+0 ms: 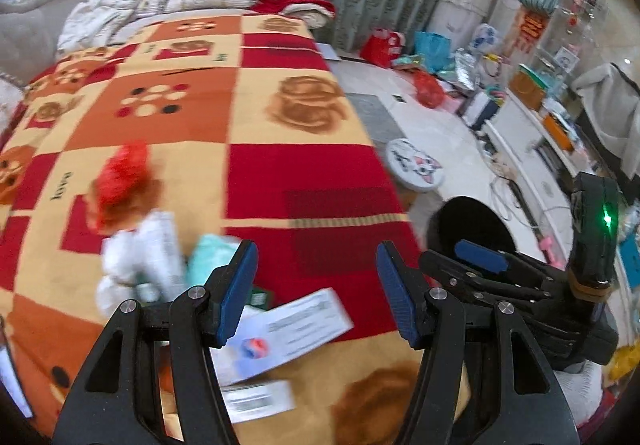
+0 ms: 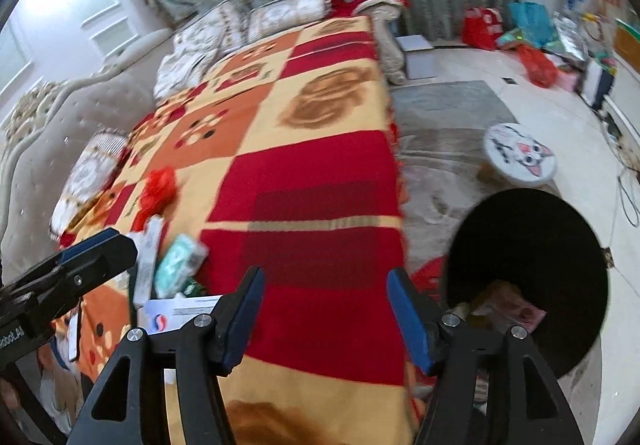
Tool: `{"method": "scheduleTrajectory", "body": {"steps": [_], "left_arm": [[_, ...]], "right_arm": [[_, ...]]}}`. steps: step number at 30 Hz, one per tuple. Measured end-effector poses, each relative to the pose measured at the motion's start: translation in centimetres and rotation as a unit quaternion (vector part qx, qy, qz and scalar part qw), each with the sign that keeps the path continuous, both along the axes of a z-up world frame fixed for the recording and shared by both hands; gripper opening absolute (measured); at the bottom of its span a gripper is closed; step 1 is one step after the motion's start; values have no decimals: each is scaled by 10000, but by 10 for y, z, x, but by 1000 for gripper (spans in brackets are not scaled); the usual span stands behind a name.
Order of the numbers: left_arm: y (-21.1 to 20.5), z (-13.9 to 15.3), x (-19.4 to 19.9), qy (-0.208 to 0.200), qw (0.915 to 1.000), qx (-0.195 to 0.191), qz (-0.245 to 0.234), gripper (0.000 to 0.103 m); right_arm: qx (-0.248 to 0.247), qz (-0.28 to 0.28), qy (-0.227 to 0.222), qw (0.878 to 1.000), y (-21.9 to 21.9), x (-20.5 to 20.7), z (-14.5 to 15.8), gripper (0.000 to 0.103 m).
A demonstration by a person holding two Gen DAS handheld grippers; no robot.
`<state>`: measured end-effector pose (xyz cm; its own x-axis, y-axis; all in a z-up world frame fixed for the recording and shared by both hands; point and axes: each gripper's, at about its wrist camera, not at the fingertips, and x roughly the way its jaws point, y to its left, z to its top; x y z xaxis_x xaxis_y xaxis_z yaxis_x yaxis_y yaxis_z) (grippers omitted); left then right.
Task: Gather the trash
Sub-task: 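Move both open tools back over the trash on the blanket, then grasp the white tissue with the left tool while the right grasps the green cracker packet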
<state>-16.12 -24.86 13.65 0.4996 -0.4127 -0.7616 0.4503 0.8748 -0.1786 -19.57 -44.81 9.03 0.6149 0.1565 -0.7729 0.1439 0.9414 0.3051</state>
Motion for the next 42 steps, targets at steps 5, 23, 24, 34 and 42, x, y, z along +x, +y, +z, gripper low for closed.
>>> {"method": "scheduleTrajectory", "body": {"steps": [5, 23, 24, 34, 42], "left_arm": [[40, -4, 6, -71, 9993, 94, 349, 61], [136, -53, 39, 198, 9922, 388, 1170, 61], [139, -54, 40, 210, 9922, 378, 1170, 61], [156, -62, 51, 425, 9936, 104, 1043, 61], [157, -72, 62, 614, 9936, -1, 948, 61]], "right_arm": [[-6, 345, 22, 9994, 36, 14, -2, 63], [-127, 1176, 447, 9920, 119, 53, -24, 67], [-125, 1187, 459, 9918, 121, 55, -25, 68], [25, 1138, 642, 9914, 131, 86, -37, 69], [125, 1203, 908, 9885, 142, 104, -54, 69]]}}
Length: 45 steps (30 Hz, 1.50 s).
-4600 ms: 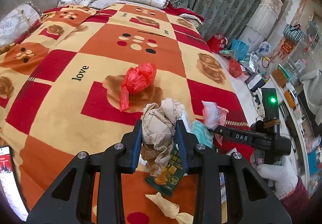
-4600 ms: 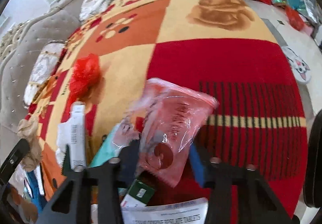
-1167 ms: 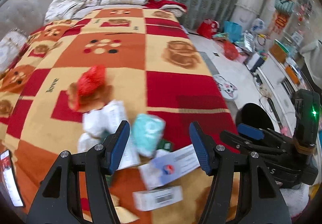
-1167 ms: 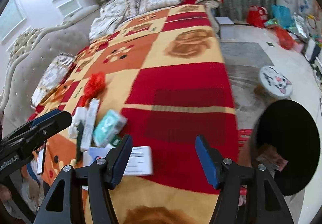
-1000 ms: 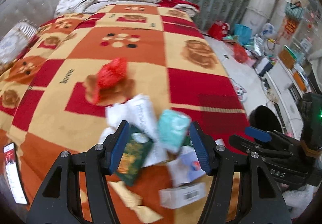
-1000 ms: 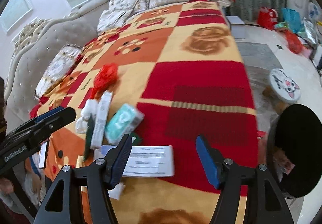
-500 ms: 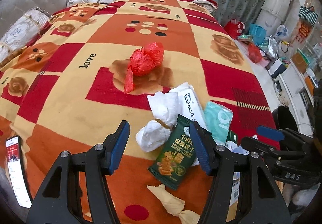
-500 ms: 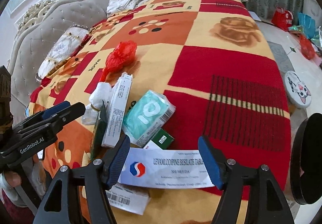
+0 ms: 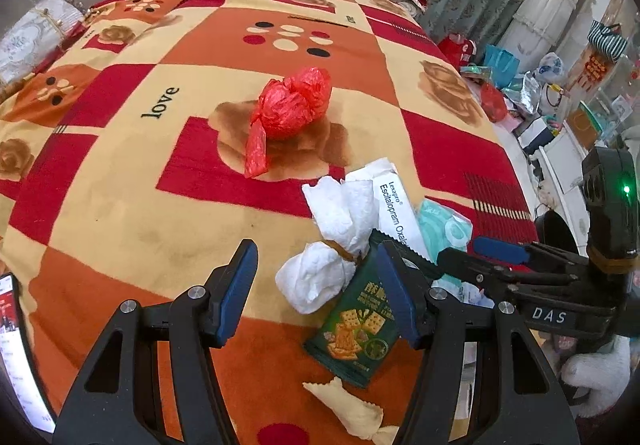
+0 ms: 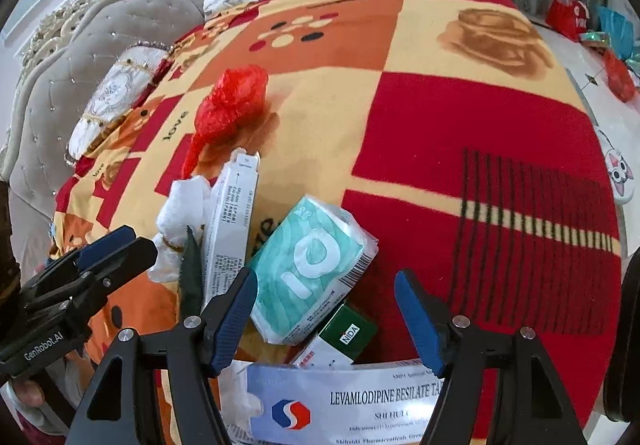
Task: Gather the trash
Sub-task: 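Grasp the white tissue with the left tool while the right grasps the green cracker packet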
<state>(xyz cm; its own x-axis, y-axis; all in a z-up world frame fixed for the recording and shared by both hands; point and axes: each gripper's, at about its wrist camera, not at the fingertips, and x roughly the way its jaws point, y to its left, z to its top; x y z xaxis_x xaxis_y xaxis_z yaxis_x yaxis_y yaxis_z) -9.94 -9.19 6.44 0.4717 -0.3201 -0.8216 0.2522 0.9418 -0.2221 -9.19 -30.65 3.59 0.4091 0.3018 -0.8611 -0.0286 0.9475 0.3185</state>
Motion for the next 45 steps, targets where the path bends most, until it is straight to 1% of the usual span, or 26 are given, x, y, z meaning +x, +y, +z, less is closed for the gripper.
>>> {"method": "scheduleTrajectory", "body": {"steps": [3, 7, 8, 9, 10, 11, 13, 15, 18, 20, 21, 23, 25, 29, 32, 35, 37, 41, 43, 45], "left_arm": [[-2, -4, 6, 29, 10000, -55, -36, 61], [-8, -13, 15, 206, 9995, -205, -158, 60], [-9, -15, 16, 223, 9993, -226, -176, 55], [-11, -17, 17, 217, 9993, -242, -200, 49], [-11, -19, 19, 251, 9992, -222, -234, 32], [-11, -19, 20, 285, 9991, -215, -243, 31], [-6, -16, 18, 288, 9989, -310, -219, 29], [-1, -10, 16, 218, 9992, -293, -188, 28], [14, 2, 13, -1, 10000, -18, 22, 27], [22, 6, 13, -73, 9999, 66, 125, 27], [27, 8, 12, -110, 9997, 125, 183, 27], [35, 10, 12, -173, 9992, 241, 278, 27], [42, 10, 11, -214, 9986, 345, 353, 27], [55, 8, 8, -217, 9979, 416, 446, 27], [64, 10, 4, -259, 9973, 445, 530, 27], [78, 14, 3, -349, 9957, 497, 699, 27], [88, 16, 2, -349, 9948, 502, 812, 27], [102, 16, 0, -320, 9936, 477, 971, 27], [105, 14, -1, -290, 9935, 438, 1007, 27], [105, 13, -2, -275, 9938, 380, 1009, 27]], "right_arm": [[11, -30, 28, 10000, -4, 0, 0, 69], [30, -71, 36, 10000, -10, -4, 4, 69], [46, -39, 16, 10000, -9, -6, 6, 69], [50, -5, -6, 10000, -8, -7, 9, 69], [52, 35, -32, 10000, -6, -9, 11, 69], [57, 90, -61, 9999, -3, -10, 13, 69], [83, 243, -139, 9996, 5, -14, 20, 69], [70, 419, -242, 9988, 15, -17, 28, 69], [172, 813, -396, 9958, 37, -21, 39, 69], [330, 1041, -451, 9930, 51, -23, 43, 69], [414, 1191, -419, 9911, 60, -24, 43, 69], [516, 1456, -332, 9874, 76, -25, 40, 64], [507, 1653, -266, 9846, 90, -24, 35, 63], [340, 1700, -64, 9848, 106, -16, 17, 62], [407, 1629, -92, 9858, 113, -2, 9, 62], [357, 1690, -127, 9849, 126, 12, 2, 62], [263, 1717, -152, 9847, 135, 18, -1, 62], [-229, 1849, -239, 9822, 149, 20, -3, 62], [-535, 1931, -274, 9793, 157, 21, -5, 62], [-990, 2020, -320, 9738, 166, 22, -11, 62]]}}
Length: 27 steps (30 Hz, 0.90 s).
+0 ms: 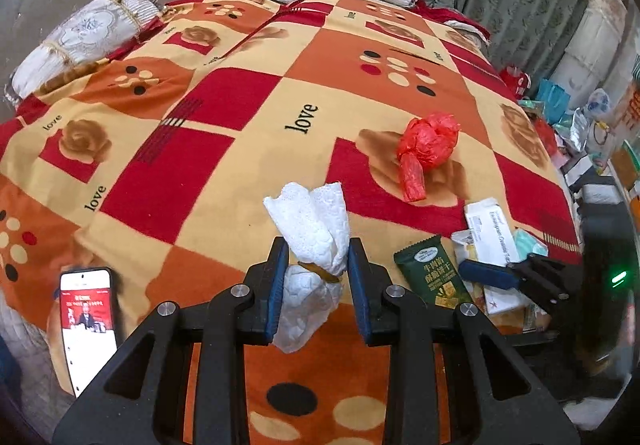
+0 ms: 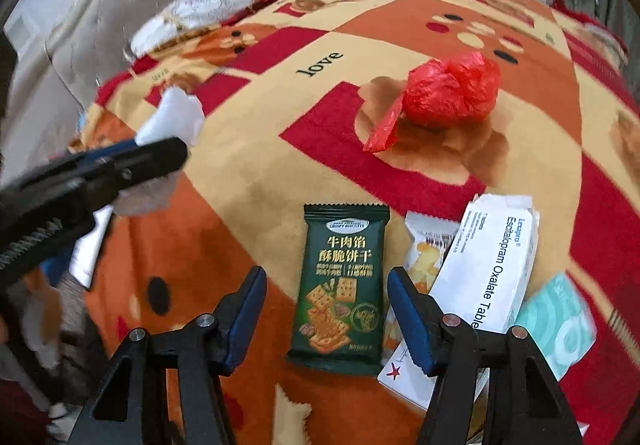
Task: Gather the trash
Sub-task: 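Grasp the white tissue with the left tool while the right grasps the green cracker packet, then carry tissue and cracker packet over the black bin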
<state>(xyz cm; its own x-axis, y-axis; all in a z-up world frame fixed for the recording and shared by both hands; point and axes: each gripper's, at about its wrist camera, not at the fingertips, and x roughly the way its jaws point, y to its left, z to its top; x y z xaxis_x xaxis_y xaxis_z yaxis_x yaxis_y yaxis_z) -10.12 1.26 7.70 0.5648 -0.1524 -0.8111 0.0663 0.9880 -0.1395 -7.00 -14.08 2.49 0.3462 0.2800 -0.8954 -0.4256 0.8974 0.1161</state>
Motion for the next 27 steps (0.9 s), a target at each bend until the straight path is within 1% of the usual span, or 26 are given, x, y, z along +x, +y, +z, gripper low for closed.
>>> {"method": "scheduleTrajectory", "body": {"steps": [3, 4, 5, 7, 8, 12, 15, 18, 21, 27], "left_arm": [[-3, -1, -3, -6, 10000, -33, -16, 27], [-3, -2, -3, -2, 10000, -41, -21, 27], [-3, -2, -4, -3, 10000, -41, -20, 27], [-2, -2, -5, -20, 10000, -31, 4, 27], [-1, -2, -6, -12, 10000, -40, 22, 27], [-1, -2, -8, 4, 10000, -67, 55, 27], [-6, 2, -12, -43, 10000, -81, 10, 27], [-15, 9, -15, -119, 9999, -89, -73, 27], [-26, 16, -18, -186, 9996, -123, -173, 27], [-60, 26, -22, -264, 9985, -117, -473, 27]], "right_arm": [[-407, 175, -171, 9989, 11, -2, -4, 62], [-488, 233, -232, 9983, 13, -4, -4, 59], [-543, 265, -342, 9976, 13, -6, -3, 51], [-468, 276, -423, 9976, 8, -10, 0, 41], [-363, 265, -414, 9981, 3, -11, 2, 40], [-13, 139, -501, 9986, -8, -18, 13, 40], [282, 71, -670, 9973, -15, -30, 34, 40], [391, 6, -841, 9957, -23, -37, 50, 40], [537, -166, -886, 9945, -39, -44, 60, 40], [617, -574, -1017, 9912, -79, -56, 72, 40]]}}
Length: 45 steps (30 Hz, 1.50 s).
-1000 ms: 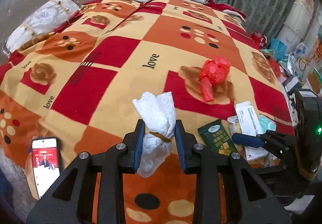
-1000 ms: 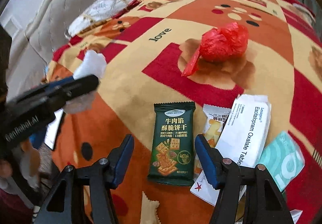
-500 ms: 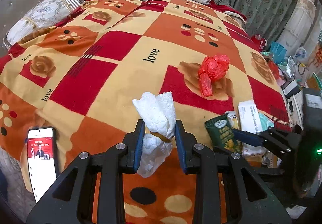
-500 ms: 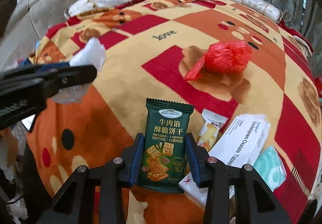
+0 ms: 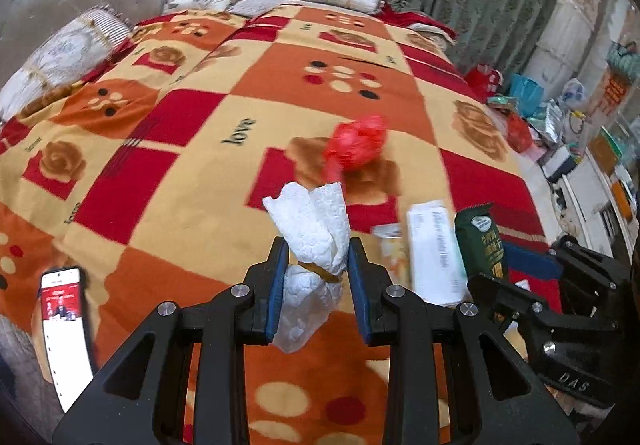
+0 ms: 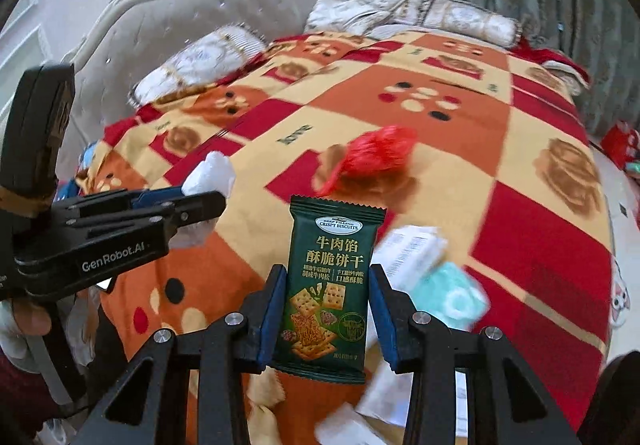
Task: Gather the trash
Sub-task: 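Carry tissue and cracker packet over the black bin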
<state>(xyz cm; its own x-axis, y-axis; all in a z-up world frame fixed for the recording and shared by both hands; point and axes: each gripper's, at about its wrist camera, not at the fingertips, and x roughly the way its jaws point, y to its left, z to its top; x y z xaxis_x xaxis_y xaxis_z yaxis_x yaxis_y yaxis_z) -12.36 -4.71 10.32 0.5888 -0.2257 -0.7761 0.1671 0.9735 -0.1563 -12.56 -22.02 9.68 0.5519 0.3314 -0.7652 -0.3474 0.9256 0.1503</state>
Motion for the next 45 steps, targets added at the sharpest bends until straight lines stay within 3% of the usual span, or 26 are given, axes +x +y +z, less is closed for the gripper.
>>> {"method": "scheduleTrajectory", "body": {"steps": [15, 30, 45], "left_arm": [[-121, 20, -11, -47, 9942, -132, -1068, 27], [-249, 24, -33, 142, 9763, -286, -2142, 27], [-339, 13, -48, 501, 9585, -327, -2787, 27]], "right_arm": [[13, -1176, -171, 9929, -123, -42, 17, 40], [-44, -2308, -211, 9728, -235, -90, 21, 40], [100, -3133, -24, 9496, -321, -130, 4, 40]]}}
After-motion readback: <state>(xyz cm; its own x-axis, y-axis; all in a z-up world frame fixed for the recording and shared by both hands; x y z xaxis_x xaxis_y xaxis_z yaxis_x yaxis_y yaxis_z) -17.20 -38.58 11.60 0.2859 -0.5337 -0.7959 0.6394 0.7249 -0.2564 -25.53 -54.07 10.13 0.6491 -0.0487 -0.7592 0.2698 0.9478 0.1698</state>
